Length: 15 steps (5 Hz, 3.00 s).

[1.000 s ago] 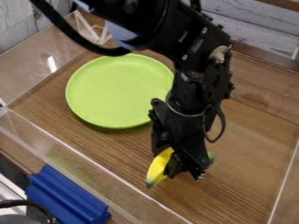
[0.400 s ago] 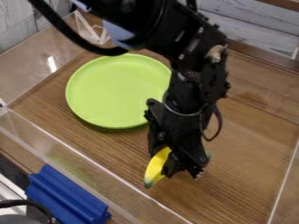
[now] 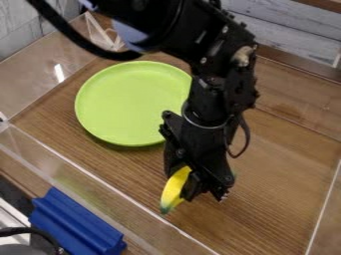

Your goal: Put the banana in the green plate

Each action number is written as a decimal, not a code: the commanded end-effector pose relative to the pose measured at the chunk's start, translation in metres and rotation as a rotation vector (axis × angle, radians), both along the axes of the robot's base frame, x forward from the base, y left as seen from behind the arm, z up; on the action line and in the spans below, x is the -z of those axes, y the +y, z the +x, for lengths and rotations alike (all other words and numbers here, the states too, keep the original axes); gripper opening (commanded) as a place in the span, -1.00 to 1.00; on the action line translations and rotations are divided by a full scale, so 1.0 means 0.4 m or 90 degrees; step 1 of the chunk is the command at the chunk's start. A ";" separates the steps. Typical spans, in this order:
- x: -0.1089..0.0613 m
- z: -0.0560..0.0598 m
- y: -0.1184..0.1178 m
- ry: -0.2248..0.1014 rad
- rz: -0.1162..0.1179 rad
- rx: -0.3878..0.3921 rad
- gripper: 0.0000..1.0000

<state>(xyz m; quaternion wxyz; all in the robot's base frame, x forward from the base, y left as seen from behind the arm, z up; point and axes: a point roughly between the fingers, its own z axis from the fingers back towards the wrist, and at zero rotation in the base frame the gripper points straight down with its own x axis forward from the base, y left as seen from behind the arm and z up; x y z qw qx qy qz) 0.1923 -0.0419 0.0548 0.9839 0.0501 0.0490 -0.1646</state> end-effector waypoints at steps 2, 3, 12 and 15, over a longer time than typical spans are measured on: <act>-0.055 0.019 0.011 -0.028 -0.004 -0.033 -1.00; -0.071 0.019 0.019 -0.026 -0.001 -0.042 -1.00; -0.125 0.142 0.258 -0.097 0.033 -0.152 -1.00; -0.069 0.175 0.279 -0.118 0.023 -0.169 -1.00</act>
